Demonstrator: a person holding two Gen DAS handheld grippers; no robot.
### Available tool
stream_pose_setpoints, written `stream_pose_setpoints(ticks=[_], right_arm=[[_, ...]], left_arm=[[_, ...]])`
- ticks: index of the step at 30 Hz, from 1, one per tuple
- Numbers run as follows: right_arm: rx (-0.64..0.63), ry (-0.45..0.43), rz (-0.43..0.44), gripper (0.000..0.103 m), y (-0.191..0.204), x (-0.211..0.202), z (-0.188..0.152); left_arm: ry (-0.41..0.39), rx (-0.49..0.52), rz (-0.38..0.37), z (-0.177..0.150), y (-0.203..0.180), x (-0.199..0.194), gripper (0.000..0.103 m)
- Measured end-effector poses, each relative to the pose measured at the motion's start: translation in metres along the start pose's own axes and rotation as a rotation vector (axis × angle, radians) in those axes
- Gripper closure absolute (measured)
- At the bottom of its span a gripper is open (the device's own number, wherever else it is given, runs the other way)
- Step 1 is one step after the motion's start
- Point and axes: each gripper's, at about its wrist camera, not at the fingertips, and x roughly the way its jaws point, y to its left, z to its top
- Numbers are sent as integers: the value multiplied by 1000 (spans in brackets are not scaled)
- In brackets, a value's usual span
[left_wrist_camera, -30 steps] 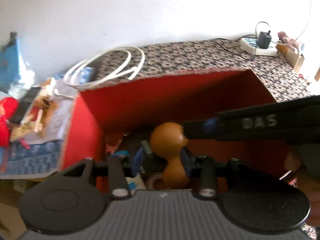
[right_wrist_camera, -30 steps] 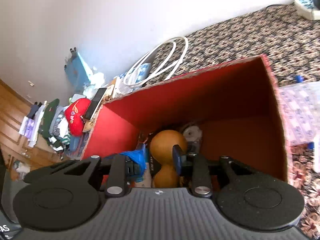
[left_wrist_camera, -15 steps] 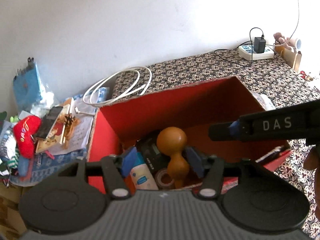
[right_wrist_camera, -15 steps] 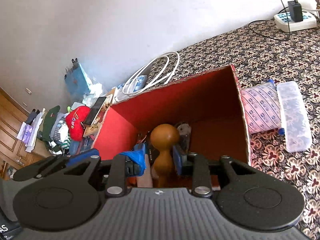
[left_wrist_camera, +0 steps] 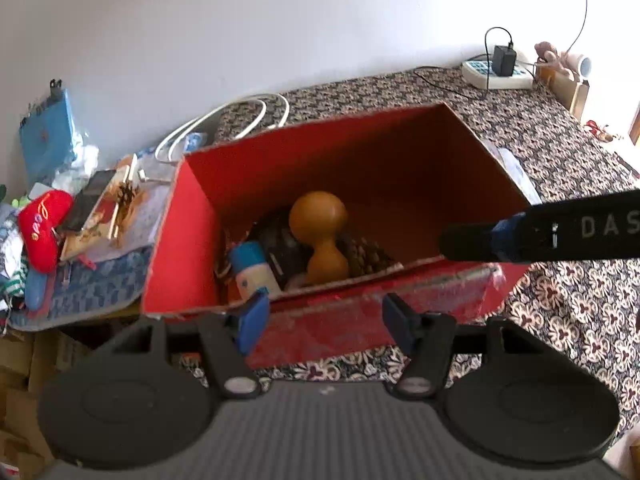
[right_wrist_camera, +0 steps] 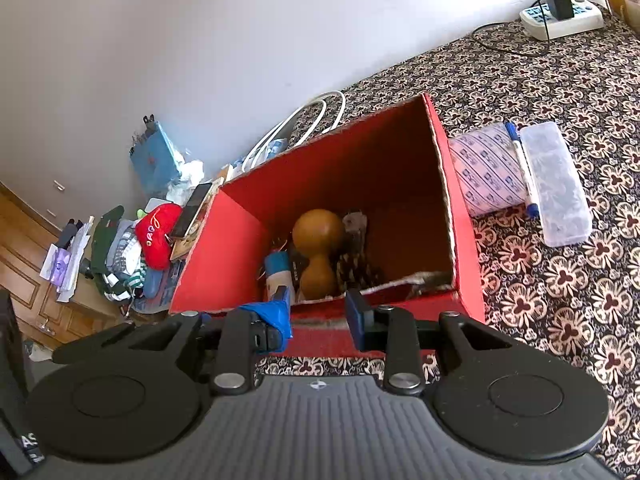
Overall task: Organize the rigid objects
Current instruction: 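Withdraw the right gripper from the box toward the clear pencil case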
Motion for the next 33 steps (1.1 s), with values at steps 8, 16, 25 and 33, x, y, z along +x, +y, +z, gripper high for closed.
stream_pose_setpoints(ticks=[8, 16, 25, 33], right_arm=[[12, 18, -22, 89, -10, -10, -17], [51, 30, -60, 89, -30, -16, -33], [62, 77, -69, 89, -60, -22, -39], [35, 123, -68, 88, -83, -29, -34]], left_arm=[[42, 27, -8, -12, -18, 3, 37], [112, 64, -29, -21, -41, 18, 37], [155, 79, -15, -24, -73, 26, 37], [192, 53, -1, -25, -103, 33, 36]])
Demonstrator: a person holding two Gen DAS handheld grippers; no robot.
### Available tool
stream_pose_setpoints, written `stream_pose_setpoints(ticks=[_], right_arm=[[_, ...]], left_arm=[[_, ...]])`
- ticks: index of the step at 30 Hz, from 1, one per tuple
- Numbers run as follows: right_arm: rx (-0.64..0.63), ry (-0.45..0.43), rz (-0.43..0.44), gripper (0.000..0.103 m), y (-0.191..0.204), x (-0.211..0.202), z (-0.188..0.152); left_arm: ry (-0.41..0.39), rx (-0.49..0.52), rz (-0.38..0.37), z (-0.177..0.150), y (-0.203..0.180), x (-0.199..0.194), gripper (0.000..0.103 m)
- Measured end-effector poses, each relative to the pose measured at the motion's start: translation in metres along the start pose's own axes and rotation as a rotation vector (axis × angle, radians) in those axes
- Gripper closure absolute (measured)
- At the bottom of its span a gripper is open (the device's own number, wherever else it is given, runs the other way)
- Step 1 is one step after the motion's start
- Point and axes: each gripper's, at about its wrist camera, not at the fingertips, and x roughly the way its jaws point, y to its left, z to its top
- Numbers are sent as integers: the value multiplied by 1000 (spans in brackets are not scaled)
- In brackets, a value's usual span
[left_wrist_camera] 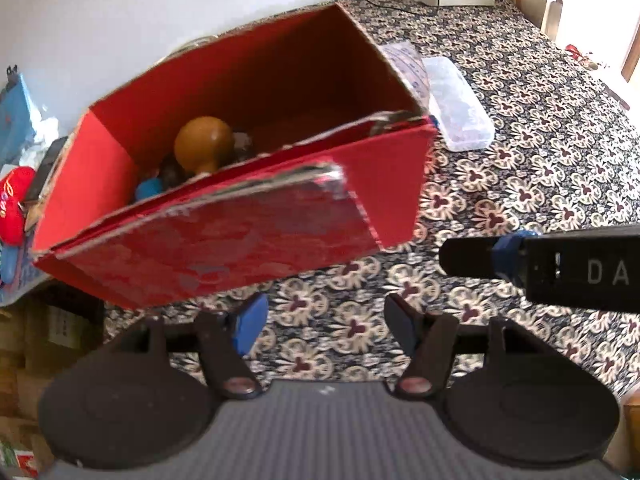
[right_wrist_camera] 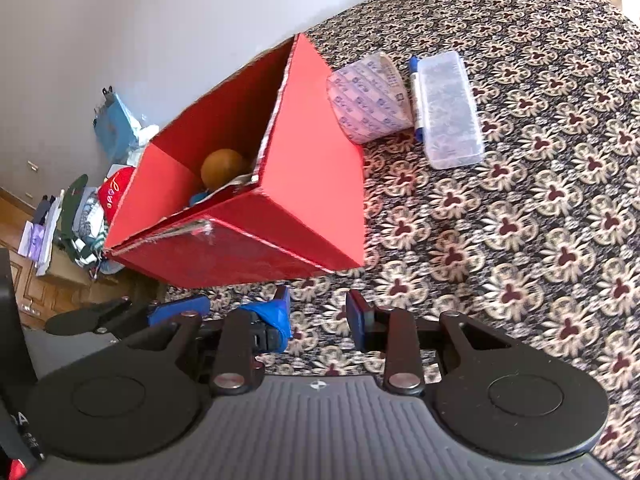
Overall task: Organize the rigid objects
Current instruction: 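Withdraw the right gripper from the box toward the clear pencil case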
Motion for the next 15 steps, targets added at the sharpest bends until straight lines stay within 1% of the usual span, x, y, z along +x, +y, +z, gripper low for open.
stream_pose_setpoints(ticks=[10, 15], right_arm=[[-24, 46, -2, 88, -34, -9, 13], [-31, 72, 2, 88, -50, -8, 22]], left_arm=[[27, -10, 18, 17, -42, 8, 35], [38, -8, 12, 25, -60, 13, 35]])
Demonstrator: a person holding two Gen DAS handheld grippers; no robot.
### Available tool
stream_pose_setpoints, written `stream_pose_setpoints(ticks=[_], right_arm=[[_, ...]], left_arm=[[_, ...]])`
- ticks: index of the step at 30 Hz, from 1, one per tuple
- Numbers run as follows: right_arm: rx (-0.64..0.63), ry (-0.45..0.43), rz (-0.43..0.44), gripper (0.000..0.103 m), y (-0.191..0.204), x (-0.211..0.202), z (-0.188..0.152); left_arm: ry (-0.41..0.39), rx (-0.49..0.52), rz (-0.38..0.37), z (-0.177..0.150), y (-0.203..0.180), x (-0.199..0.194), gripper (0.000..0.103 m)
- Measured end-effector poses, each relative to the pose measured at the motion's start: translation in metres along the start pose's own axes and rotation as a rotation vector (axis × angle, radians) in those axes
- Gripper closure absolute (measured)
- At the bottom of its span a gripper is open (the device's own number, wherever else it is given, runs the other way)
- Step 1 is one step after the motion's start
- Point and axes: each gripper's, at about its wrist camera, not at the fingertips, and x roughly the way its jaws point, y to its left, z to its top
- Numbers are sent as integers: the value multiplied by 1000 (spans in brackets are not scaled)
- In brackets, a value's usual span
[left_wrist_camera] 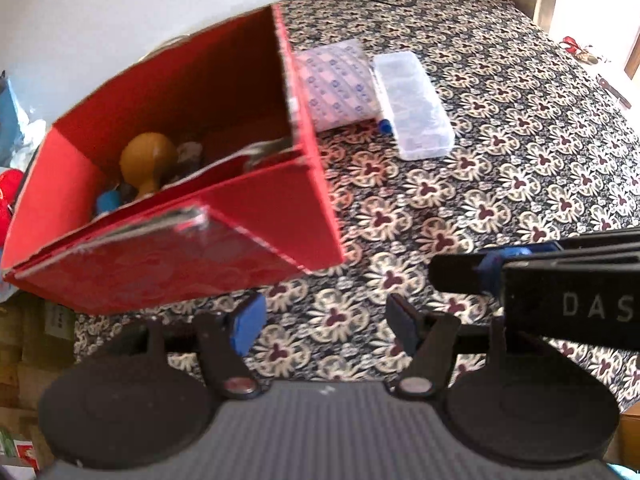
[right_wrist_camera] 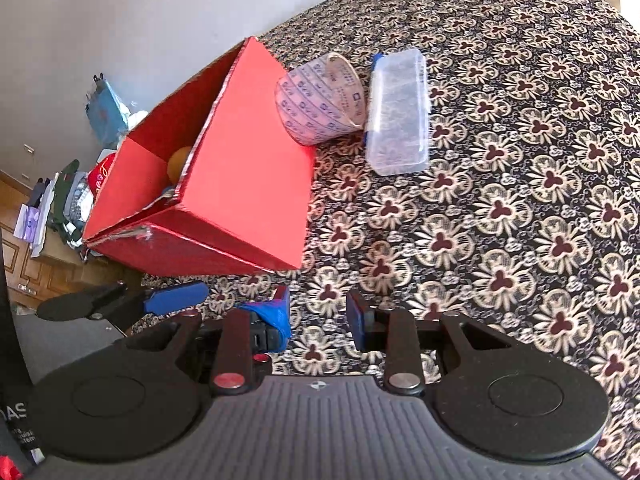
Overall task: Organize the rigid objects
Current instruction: 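Withdraw the right gripper from the box toward the clear pencil case, then close the right gripper on the clear plastic pencil case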
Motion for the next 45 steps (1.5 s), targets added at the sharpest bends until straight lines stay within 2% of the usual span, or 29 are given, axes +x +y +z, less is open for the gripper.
stream_pose_setpoints(ticks=[11, 33, 45], right_arm=[[20, 32, -5, 89, -43, -7, 12], [69, 39, 13, 88, -94, -27, 21], [120, 37, 13, 88, -115, -23, 23]], left_arm=[[28, 3, -31, 15, -37, 14, 33], [42, 0, 10, 39, -84, 23, 31], [33, 23, 3, 49, -98, 37, 30]])
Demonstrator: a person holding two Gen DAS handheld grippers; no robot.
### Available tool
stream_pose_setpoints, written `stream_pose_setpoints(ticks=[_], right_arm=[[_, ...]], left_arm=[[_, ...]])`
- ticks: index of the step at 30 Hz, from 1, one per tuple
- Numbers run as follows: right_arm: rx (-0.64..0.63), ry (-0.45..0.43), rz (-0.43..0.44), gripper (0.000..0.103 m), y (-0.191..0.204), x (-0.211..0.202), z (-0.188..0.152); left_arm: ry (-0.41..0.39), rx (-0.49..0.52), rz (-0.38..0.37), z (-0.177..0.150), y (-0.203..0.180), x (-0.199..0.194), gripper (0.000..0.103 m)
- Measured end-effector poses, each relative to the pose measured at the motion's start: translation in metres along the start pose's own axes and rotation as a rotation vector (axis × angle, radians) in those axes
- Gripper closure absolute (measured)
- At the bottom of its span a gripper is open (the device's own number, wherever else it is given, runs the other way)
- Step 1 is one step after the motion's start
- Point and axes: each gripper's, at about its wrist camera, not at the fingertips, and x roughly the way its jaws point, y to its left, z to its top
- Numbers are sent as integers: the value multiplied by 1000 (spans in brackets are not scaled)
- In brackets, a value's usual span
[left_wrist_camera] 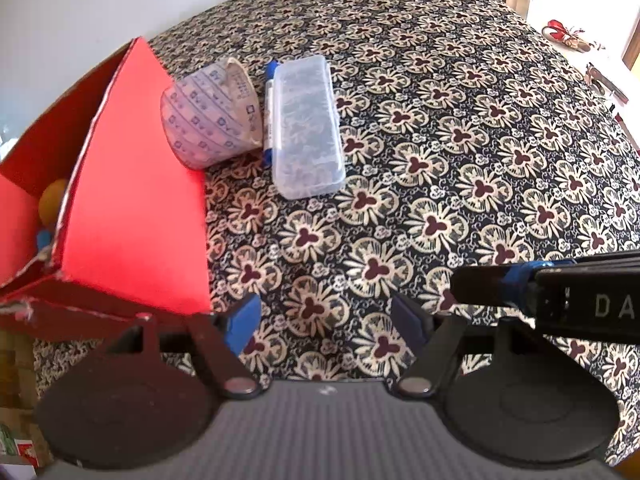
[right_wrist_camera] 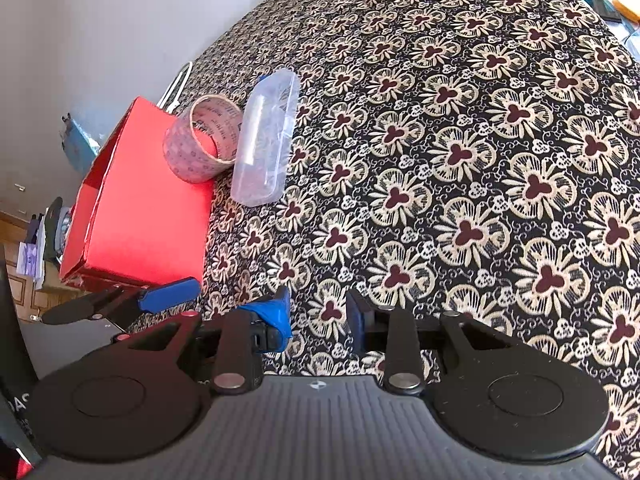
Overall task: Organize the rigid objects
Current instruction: 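Close the right gripper on the clear plastic pencil case, then lift the pencil case with the right gripper and carry it over the red box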
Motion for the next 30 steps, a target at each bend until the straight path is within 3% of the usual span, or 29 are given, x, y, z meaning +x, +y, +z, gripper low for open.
stream_pose_setpoints(ticks=[9, 21, 30], right_arm=[[-17, -40, -5, 88, 8, 16, 34], [-31, -97, 10, 88, 23, 61, 124], [-89, -58, -18, 88, 37, 99, 148]], left_arm=[[-87, 59, 20, 17, 3, 15, 29], [-149, 69, -67, 50, 24, 48, 27], [-169, 59, -120, 64, 32, 61, 24]])
